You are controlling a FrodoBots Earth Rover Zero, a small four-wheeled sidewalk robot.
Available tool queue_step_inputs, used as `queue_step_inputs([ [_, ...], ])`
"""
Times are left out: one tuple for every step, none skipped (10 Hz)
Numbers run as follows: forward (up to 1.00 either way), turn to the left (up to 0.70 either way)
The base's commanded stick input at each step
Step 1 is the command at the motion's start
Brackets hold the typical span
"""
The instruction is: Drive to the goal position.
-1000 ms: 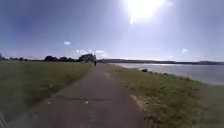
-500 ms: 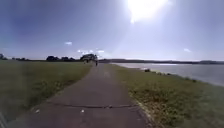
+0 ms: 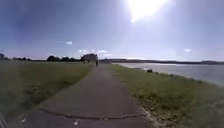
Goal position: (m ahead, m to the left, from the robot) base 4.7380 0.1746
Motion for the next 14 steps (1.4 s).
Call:
queue_step_inputs([
  [0.50,0.00],
  [0.50,0.00],
  [0.50,0.00],
  [0.50,0.00],
  [0.50,0.00],
  [0.50,0.00],
  [0.50,0.00],
  [0.50,0.00],
  [0.50,0.00],
  [0.50,0.00],
  [0.50,0.00],
  [0.50,0.00],
  [0.50,0.00],
  [0.50,0.00],
])
